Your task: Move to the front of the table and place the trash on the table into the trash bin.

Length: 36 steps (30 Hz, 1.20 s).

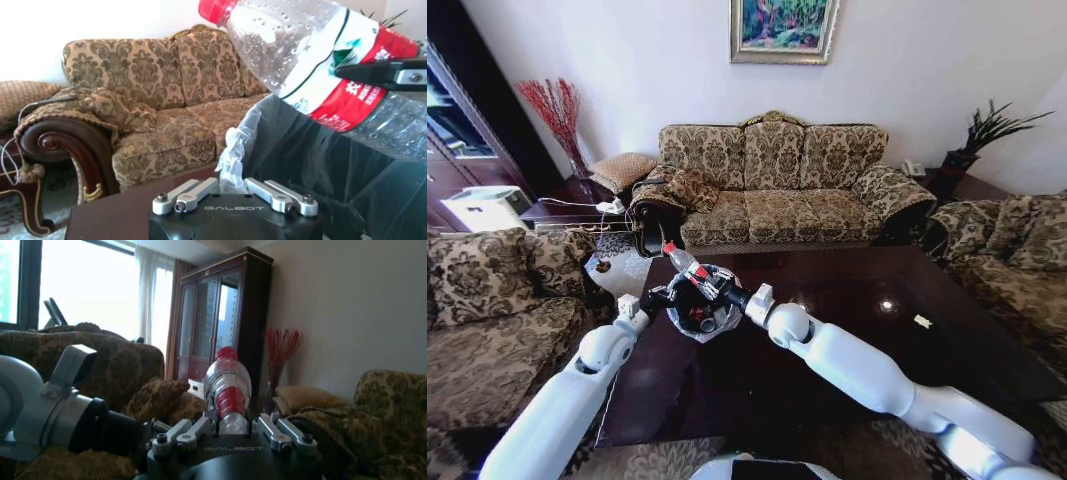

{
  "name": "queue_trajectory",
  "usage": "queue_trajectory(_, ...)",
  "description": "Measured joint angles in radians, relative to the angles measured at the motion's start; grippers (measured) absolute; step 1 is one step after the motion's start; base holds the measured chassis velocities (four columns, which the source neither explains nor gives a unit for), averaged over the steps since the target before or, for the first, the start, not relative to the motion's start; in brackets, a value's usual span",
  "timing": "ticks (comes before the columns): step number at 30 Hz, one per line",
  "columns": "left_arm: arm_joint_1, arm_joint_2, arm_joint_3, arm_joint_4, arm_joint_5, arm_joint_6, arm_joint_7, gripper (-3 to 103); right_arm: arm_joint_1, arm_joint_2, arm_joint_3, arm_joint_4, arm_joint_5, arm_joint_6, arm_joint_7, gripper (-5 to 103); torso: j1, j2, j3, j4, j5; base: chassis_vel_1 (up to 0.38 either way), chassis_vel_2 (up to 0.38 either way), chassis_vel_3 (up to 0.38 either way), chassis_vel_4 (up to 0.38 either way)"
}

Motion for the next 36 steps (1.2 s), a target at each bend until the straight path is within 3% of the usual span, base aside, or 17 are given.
queue_trajectory(11, 0.000, -0.008, -0.004, 0.002, 0.004, -0.008, 0.004, 1, 0.004, -0.006, -0.008, 0.000, 0.005, 0.010, 0.007, 15, 0.000, 0.000, 0.000, -0.0001, 0.0000, 0.000, 0.000, 0.000, 0.000)
queue_trajectory(19, 0.000, -0.009, -0.006, 0.000, 0.005, -0.014, 0.005, 1, 0.008, -0.005, -0.012, -0.005, 0.026, 0.007, 0.007, 25, 0.000, 0.000, 0.000, 0.0000, 0.0000, 0.000, 0.000, 0.000, 0.000)
queue_trajectory(22, 0.000, -0.010, -0.007, -0.002, 0.005, -0.015, 0.006, 1, 0.010, 0.003, -0.015, -0.010, 0.032, 0.003, 0.008, 37, 0.000, 0.000, 0.000, 0.0000, 0.0000, 0.000, 0.000, 0.000, 0.000)
queue_trajectory(24, 0.000, -0.010, -0.007, -0.003, 0.005, -0.015, 0.006, 1, 0.011, 0.006, -0.016, -0.012, 0.034, 0.003, 0.009, 37, 0.000, 0.000, 0.000, 0.0000, 0.0000, 0.000, 0.000, 0.000, 0.000)
queue_trajectory(25, 0.000, -0.010, -0.007, -0.005, 0.005, -0.015, 0.006, 1, 0.013, 0.010, -0.017, -0.017, 0.034, 0.002, 0.009, 47, 0.000, 0.000, 0.000, 0.0001, 0.0000, 0.000, 0.000, 0.000, 0.000)
queue_trajectory(26, 0.000, -0.010, -0.007, -0.005, 0.005, -0.015, 0.006, 1, 0.013, 0.010, -0.017, -0.017, 0.034, 0.002, 0.009, 47, 0.000, 0.000, 0.000, 0.0001, 0.0000, 0.000, 0.000, 0.000, 0.000)
queue_trajectory(28, 0.001, -0.010, -0.010, -0.009, 0.006, -0.015, 0.007, 1, 0.015, 0.015, -0.018, -0.025, 0.034, 0.003, 0.009, 58, 0.000, 0.000, 0.000, 0.0000, 0.0000, 0.000, 0.000, 0.000, 0.000)
queue_trajectory(30, 0.001, -0.010, -0.010, -0.009, 0.005, -0.015, 0.007, 1, 0.015, 0.016, -0.019, -0.025, 0.034, 0.002, 0.009, 58, 0.000, 0.000, 0.000, 0.0001, 0.0000, 0.000, 0.000, 0.000, 0.000)
queue_trajectory(36, 0.003, -0.012, -0.011, -0.009, 0.007, -0.017, 0.008, 1, 0.009, 0.012, -0.014, -0.019, 0.035, 0.003, 0.014, 85, 0.000, 0.000, 0.000, 0.0001, 0.0000, 0.000, 0.000, 0.000, 0.000)
